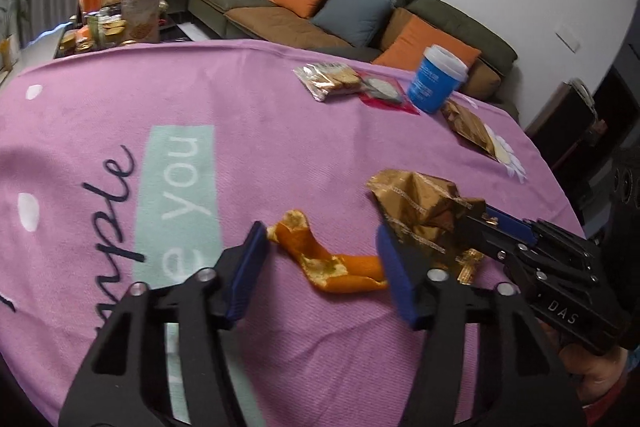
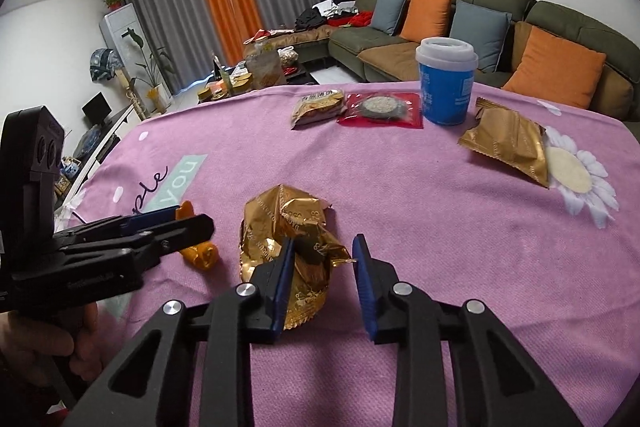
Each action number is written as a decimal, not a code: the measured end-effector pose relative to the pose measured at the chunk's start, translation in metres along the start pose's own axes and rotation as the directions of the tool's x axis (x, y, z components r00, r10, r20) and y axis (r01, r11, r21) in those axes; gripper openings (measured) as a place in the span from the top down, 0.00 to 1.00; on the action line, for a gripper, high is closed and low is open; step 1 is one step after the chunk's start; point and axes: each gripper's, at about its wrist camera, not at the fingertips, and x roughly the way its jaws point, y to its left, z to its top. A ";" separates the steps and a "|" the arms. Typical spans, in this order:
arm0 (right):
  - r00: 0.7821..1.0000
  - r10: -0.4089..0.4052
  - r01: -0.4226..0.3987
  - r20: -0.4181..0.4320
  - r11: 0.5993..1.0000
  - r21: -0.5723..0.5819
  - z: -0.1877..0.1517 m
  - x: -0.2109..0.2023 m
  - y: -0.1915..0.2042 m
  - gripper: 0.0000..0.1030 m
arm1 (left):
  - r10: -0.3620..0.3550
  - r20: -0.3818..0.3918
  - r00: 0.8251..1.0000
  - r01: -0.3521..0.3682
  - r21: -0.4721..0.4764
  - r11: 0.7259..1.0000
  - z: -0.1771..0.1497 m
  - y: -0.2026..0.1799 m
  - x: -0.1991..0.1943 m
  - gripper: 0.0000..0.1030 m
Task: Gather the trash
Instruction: 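Grasp the orange peel with the left tool while the right tool grasps the gold foil wrapper, then carry the orange peel and gold foil wrapper over to the blue bin, then open both tools above the blue bin to drop peel and foil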
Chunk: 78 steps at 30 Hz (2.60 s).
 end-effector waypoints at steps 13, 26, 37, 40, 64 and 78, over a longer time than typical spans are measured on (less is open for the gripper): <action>1.000 0.005 -0.004 0.027 1.000 -0.026 0.000 -0.018 0.019 0.85 | -0.085 0.036 0.996 0.087 -0.059 0.995 -0.001 0.014 -0.013 0.88; 0.984 0.159 -0.133 0.084 0.957 -0.257 0.044 -0.029 0.153 0.85 | 0.149 0.310 0.939 -0.116 -0.121 0.986 -0.010 0.112 -0.172 0.88; 0.922 0.382 -0.368 -0.067 0.806 -0.464 0.052 0.020 0.347 0.85 | 0.479 0.303 0.824 -0.361 -0.371 0.856 -0.080 0.271 -0.299 0.88; 0.910 0.401 -0.397 -0.104 0.772 -0.497 0.048 0.030 0.386 0.85 | 0.531 0.285 0.798 -0.393 -0.421 0.817 -0.102 0.303 -0.325 0.88; 0.917 0.195 -0.385 -0.347 0.653 -0.652 -0.003 0.125 0.535 0.85 | 0.616 0.024 0.787 -0.527 -0.493 0.692 -0.158 0.429 -0.293 0.88; 0.921 0.226 -0.378 -0.317 0.710 -0.594 0.010 0.119 0.515 0.64 | 0.650 0.001 0.760 -0.565 -0.494 0.661 -0.142 0.427 -0.274 0.54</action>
